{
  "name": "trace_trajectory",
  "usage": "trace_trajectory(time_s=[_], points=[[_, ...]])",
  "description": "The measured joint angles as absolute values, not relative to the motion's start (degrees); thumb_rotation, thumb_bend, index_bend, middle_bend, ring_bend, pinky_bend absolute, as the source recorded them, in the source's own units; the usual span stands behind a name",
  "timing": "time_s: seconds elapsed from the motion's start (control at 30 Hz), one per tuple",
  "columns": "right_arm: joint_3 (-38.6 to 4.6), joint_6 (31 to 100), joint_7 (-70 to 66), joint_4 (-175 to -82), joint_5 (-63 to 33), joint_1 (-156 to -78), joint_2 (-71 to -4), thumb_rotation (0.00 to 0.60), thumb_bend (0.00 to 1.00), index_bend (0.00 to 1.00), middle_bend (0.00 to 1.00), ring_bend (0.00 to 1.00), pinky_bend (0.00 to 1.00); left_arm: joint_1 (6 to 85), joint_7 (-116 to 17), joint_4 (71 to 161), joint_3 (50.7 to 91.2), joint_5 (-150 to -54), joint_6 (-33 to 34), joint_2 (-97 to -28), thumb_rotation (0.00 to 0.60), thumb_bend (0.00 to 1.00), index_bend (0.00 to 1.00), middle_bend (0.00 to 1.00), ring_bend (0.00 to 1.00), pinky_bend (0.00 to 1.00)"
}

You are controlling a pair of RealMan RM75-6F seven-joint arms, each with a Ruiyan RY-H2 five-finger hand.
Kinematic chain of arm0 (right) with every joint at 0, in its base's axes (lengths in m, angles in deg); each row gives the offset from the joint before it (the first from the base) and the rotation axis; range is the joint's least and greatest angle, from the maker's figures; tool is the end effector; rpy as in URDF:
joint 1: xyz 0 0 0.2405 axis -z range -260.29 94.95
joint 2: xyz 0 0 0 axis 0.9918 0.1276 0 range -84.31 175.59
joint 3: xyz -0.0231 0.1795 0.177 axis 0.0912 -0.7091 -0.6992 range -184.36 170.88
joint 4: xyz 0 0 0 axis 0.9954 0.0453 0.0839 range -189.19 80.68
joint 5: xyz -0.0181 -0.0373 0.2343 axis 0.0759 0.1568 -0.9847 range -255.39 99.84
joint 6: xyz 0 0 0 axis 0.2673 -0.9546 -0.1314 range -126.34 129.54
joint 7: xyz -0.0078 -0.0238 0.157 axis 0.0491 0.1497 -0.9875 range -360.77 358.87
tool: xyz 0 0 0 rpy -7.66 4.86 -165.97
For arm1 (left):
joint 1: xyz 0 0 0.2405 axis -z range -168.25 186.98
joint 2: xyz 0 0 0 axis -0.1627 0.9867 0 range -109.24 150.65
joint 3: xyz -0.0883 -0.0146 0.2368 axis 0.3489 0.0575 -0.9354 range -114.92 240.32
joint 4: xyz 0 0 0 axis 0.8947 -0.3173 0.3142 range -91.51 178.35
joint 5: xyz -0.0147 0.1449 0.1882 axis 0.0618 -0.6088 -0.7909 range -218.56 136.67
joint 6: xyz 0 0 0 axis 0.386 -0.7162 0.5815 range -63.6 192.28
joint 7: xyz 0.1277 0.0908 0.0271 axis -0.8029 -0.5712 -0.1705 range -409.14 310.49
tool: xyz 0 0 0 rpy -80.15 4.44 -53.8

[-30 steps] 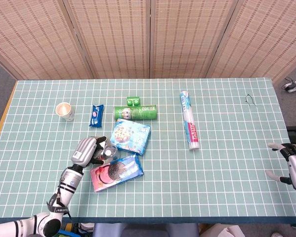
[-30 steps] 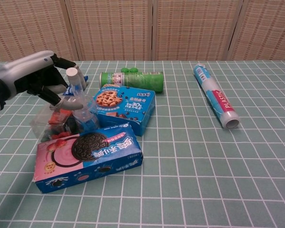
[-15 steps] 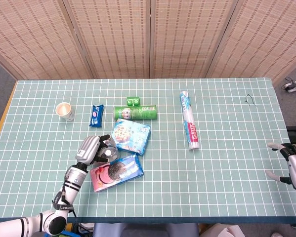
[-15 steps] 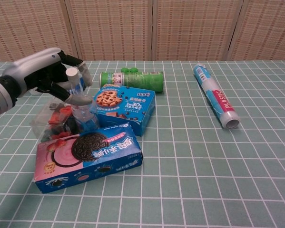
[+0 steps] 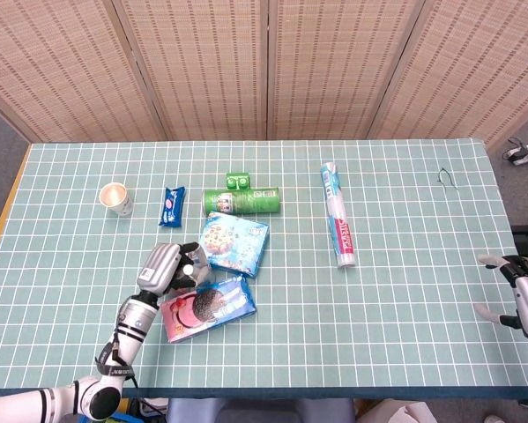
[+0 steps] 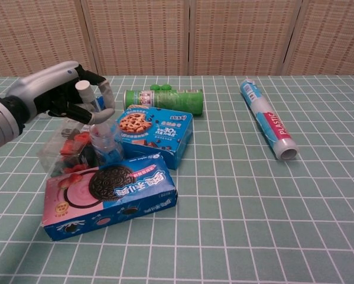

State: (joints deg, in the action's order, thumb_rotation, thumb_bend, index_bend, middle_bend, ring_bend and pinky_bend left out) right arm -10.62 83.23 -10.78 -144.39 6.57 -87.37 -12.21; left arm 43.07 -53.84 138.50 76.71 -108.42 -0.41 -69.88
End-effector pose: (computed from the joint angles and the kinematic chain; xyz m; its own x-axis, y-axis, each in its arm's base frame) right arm -0.3445 -0.2028 0.1715 0.3678 -0.0295 0.9294 -0.9289 0.0340 0.3687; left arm -0.1184 0.3239 -0.0304 -0.0414 0.2618 0.9642 0.9654 -0.2382 0.1061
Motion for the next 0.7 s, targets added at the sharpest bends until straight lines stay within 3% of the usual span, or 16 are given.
trace_trajectory(time_s=[0.7], points=[[-10.55, 83.13, -11.17, -144.34, 6.74, -87.44, -12.13, 0.6, 0.06, 0.28, 0.36, 0.22, 0.41, 42.84, -59.36, 146.14, 77.62, -109.73, -5.09, -67.94, 0.6, 0.57, 0.73, 1.0, 1.0, 0.99]])
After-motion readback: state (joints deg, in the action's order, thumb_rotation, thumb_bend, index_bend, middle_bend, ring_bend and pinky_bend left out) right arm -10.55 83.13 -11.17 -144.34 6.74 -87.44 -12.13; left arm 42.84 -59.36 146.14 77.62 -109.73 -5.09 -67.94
